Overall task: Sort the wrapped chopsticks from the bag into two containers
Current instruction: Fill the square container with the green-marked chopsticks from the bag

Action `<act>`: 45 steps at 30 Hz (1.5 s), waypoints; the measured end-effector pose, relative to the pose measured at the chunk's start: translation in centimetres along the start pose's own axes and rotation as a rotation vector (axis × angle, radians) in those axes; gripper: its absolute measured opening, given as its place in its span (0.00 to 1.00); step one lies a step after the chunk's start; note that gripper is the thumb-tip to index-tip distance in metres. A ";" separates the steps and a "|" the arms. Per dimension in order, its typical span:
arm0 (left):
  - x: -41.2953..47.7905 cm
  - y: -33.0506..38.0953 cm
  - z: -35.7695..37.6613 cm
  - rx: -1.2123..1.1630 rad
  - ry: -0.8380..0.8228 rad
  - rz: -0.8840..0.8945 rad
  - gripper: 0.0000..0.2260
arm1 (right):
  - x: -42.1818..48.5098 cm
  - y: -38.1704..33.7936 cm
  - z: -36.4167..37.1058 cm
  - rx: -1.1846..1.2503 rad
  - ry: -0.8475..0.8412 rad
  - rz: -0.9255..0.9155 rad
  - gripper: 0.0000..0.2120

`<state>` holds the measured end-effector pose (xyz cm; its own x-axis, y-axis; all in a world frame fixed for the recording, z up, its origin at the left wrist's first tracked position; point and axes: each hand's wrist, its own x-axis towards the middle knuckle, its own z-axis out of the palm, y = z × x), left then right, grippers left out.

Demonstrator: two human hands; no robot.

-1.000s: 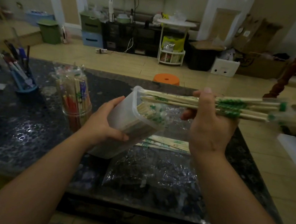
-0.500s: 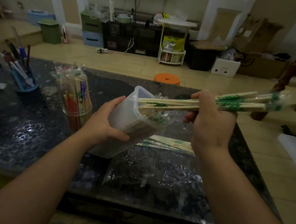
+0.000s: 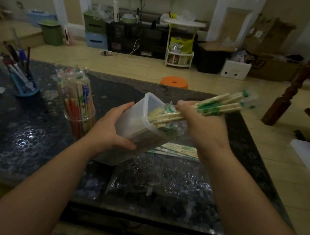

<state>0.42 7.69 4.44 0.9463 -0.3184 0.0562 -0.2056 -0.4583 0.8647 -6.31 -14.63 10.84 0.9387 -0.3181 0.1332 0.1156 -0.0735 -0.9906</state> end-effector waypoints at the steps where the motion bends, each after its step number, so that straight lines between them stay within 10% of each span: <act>1: 0.0 0.0 0.1 0.001 -0.001 0.000 0.54 | -0.2 0.2 0.3 -0.052 -0.071 0.024 0.05; 4: 0.0 -0.1 0.1 -0.002 -0.003 0.000 0.54 | -0.6 0.5 0.8 -0.088 -0.215 0.034 0.10; 10: 0.0 -0.1 -0.2 0.006 0.006 -0.004 0.55 | -0.4 -0.5 0.2 0.344 0.016 -0.100 0.03; 17: 0.1 0.0 0.3 0.024 -0.015 0.015 0.52 | -0.4 0.5 0.7 0.057 -0.108 0.021 0.05; 22: 0.0 0.0 0.1 0.042 -0.014 0.018 0.52 | -0.2 0.2 0.7 0.216 0.101 -0.127 0.13; 31: 0.2 -0.2 0.2 0.053 -0.004 0.023 0.55 | -0.7 1.5 1.4 -0.494 -0.250 -0.307 0.16; 39: 0.2 -0.1 0.1 0.051 0.005 0.016 0.56 | -1.1 1.9 1.8 -0.418 -0.030 -0.446 0.20; 45: 0.3 -0.3 0.1 0.037 0.002 0.016 0.55 | -1.1 2.1 1.6 -0.531 -0.271 -0.384 0.17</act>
<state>0.69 7.65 4.19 0.9433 -0.3243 0.0709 -0.2297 -0.4834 0.8447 -6.55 -12.90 8.52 0.9191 0.0640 0.3887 0.3451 -0.6064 -0.7163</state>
